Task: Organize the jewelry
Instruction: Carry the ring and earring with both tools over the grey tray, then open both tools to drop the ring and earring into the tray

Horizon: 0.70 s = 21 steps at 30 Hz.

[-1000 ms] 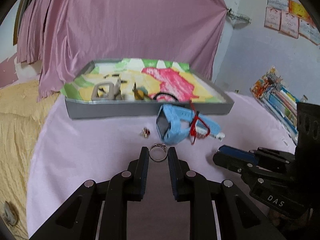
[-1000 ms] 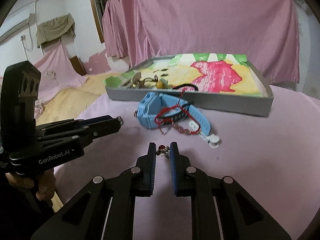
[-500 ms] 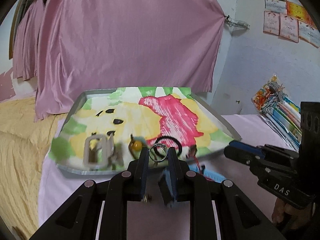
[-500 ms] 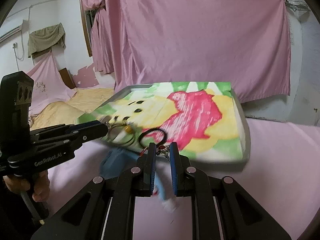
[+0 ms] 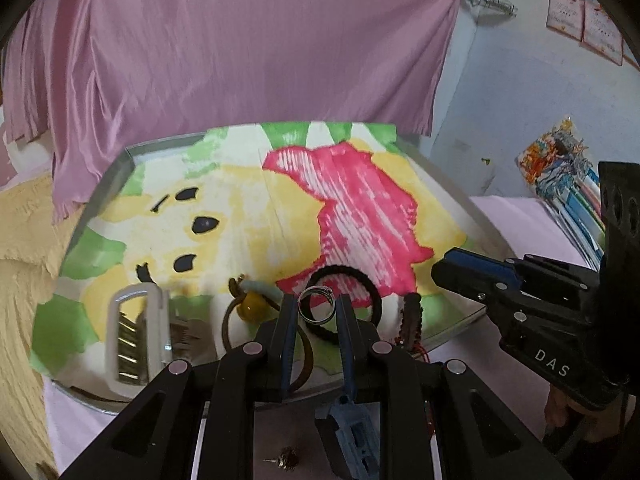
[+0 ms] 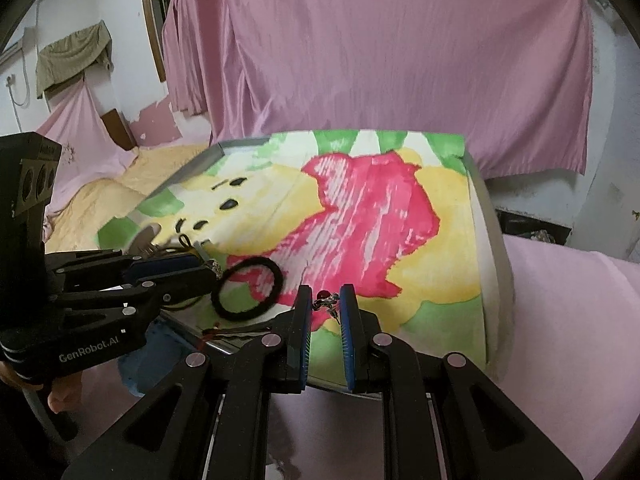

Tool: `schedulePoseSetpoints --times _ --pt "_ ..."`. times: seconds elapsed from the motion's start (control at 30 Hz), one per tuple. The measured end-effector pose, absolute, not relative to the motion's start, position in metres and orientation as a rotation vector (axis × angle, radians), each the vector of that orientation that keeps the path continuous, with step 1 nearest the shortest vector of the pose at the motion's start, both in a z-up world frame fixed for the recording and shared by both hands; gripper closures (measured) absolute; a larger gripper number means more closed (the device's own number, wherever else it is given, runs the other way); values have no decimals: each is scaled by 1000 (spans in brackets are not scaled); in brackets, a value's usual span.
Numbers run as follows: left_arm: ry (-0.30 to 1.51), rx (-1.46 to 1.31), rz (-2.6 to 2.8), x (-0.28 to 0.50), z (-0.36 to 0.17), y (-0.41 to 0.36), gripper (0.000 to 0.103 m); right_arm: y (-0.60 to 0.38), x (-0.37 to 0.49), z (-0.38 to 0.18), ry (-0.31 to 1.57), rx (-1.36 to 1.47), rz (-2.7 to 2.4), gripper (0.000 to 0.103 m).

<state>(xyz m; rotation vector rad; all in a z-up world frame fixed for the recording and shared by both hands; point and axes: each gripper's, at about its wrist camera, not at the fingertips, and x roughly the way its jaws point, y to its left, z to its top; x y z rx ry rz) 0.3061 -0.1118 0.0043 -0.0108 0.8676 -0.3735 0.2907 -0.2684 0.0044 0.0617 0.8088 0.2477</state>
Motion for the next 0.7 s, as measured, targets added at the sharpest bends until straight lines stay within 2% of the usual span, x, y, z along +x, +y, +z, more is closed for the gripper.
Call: schedulePoseSetpoints --times 0.33,0.47,0.5,0.6,0.63,0.67,0.7 --pt "911 -11 -352 313 -5 -113 84 -267 300 -7 869 83 272 89" --pt "907 -18 -339 313 -4 -110 84 -271 297 -6 859 95 258 77" --pt "900 -16 -336 311 -3 -110 82 -272 295 -5 851 100 255 77" --pt "869 -33 -338 305 3 -108 63 -277 287 2 812 119 237 77" --pt "855 -46 -338 303 5 -105 48 -279 283 4 795 130 228 76" --pt "838 -64 -336 300 8 -103 38 -282 280 6 780 141 222 73" --pt "815 -86 -337 297 11 -100 37 -284 275 9 758 154 215 67"
